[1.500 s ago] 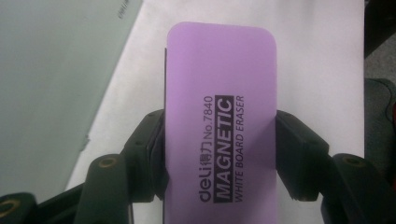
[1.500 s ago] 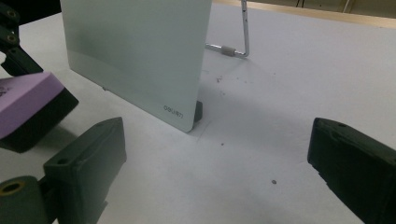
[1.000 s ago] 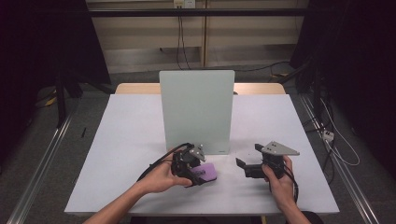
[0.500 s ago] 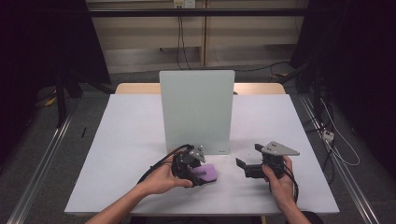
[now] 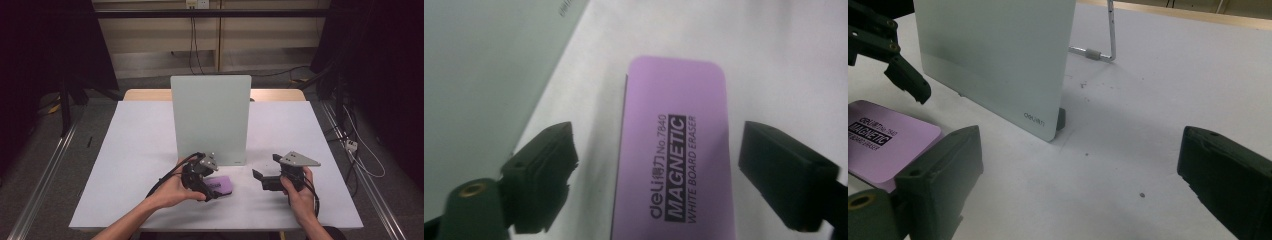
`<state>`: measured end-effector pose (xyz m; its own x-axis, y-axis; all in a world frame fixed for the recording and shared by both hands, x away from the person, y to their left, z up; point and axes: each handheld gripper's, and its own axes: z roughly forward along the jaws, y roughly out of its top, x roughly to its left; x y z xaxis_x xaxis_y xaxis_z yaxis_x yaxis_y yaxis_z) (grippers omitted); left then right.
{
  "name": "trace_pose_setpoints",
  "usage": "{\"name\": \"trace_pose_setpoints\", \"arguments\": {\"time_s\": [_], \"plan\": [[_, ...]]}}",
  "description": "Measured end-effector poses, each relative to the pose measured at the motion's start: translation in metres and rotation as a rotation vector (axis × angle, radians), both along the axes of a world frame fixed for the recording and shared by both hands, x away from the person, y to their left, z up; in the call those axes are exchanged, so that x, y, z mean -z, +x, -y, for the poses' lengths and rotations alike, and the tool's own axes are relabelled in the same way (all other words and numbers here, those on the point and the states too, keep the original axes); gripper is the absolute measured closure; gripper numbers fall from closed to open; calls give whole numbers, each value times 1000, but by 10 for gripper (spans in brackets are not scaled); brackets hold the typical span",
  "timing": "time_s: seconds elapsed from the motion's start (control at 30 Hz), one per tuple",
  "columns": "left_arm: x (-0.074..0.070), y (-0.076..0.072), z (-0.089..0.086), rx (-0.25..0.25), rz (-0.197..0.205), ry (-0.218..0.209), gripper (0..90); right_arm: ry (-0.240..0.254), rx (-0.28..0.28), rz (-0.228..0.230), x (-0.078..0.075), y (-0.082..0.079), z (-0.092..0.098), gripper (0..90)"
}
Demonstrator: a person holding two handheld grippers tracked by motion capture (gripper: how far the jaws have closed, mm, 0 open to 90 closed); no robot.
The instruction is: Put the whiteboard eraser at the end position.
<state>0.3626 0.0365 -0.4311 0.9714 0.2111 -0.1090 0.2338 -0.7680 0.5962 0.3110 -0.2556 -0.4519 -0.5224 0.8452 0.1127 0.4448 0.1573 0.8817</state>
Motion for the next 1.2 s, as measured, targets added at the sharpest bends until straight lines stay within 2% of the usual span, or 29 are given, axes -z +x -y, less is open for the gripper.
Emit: {"name": "trace_pose_setpoints", "arguments": {"time_s": [0.23,0.33,0.37,0.43,0.47,0.53,0.6,0.7,0.77,0.87,0.93,1.0,1.1,1.2], "plan": [[-11,5,-13,-71,10,-67,71,-2,2,-3,0,0,0,47],[-15,7,-23,-116,38,-98,65,-4,0,-3,0,0,0,47],[-15,6,-27,-136,34,-122,65,-5,2,-6,0,0,0,47],[-16,7,-34,-153,43,-137,64,-6,2,-7,1,0,0,47],[-16,8,-38,-147,41,-140,64,-5,1,-5,1,0,0,47],[-16,8,-45,-179,55,-141,62,-6,1,-6,1,0,0,47],[-15,8,-51,-213,56,-162,61,-3,3,-8,1,0,-1,47],[-16,8,-61,-260,89,-179,62,-3,4,-8,1,-1,0,47],[-17,8,-67,-279,97,-190,63,-5,5,-6,1,-1,0,47],[-18,7,-77,-324,143,-191,64,-9,4,-11,1,-2,0,47],[-18,6,-83,-327,142,-199,64,-10,4,-12,2,-2,0,47],[-18,4,-91,-345,162,-204,65,-11,6,-13,2,-3,0,47],[-17,3,-104,-396,166,-220,65,-11,10,-12,2,-4,1,47],[-15,5,-118,-445,190,-229,65,-9,15,-16,2,-4,1,47]]}}
